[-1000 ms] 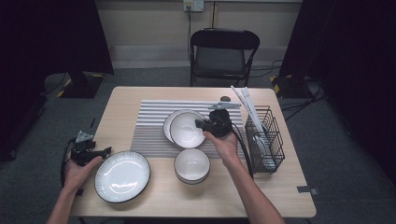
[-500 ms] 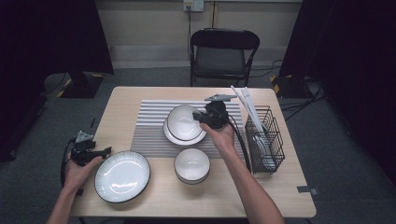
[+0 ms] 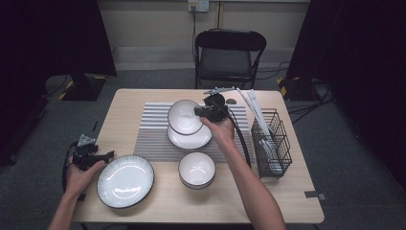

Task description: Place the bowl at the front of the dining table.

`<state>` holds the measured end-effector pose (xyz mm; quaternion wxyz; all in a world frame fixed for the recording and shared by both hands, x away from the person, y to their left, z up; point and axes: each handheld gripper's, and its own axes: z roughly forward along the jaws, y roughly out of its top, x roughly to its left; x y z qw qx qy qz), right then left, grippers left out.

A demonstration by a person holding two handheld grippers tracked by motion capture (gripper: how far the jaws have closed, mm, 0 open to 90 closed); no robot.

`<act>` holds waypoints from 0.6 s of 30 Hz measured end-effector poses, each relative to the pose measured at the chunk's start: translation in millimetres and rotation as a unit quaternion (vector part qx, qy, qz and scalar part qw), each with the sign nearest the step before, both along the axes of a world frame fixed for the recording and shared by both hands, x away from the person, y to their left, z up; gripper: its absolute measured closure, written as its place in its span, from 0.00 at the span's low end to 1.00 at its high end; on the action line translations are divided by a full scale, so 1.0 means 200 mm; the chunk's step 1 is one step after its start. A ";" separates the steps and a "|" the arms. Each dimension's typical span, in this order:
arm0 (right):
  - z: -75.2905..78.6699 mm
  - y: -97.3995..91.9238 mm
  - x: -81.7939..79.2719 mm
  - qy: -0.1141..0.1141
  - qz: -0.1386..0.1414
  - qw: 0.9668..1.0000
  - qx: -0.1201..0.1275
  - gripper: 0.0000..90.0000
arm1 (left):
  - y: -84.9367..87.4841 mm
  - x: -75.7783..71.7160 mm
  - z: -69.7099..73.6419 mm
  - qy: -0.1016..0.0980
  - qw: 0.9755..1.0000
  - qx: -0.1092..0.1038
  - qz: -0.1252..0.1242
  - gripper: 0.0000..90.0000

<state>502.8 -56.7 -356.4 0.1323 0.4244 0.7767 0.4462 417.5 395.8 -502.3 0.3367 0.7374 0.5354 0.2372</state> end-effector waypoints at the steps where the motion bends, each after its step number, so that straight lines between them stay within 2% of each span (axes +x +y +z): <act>1: 0.00 0.00 0.01 0.002 -0.001 1.000 -0.001 0.92 | 0.00 0.00 0.00 0.000 1.000 0.000 0.000 0.25; 11: -0.04 0.00 0.10 0.019 -0.028 0.999 -0.013 0.92 | 0.00 0.00 0.00 0.000 1.000 0.000 0.000 0.25; 15: -0.05 0.00 0.13 0.026 -0.039 0.999 -0.011 0.92 | 0.00 0.00 0.00 0.000 1.000 0.000 0.000 0.25; 18: -0.06 0.01 0.16 0.030 -0.044 0.998 -0.021 0.92 | 0.00 0.00 0.00 0.000 1.000 0.000 0.000 0.25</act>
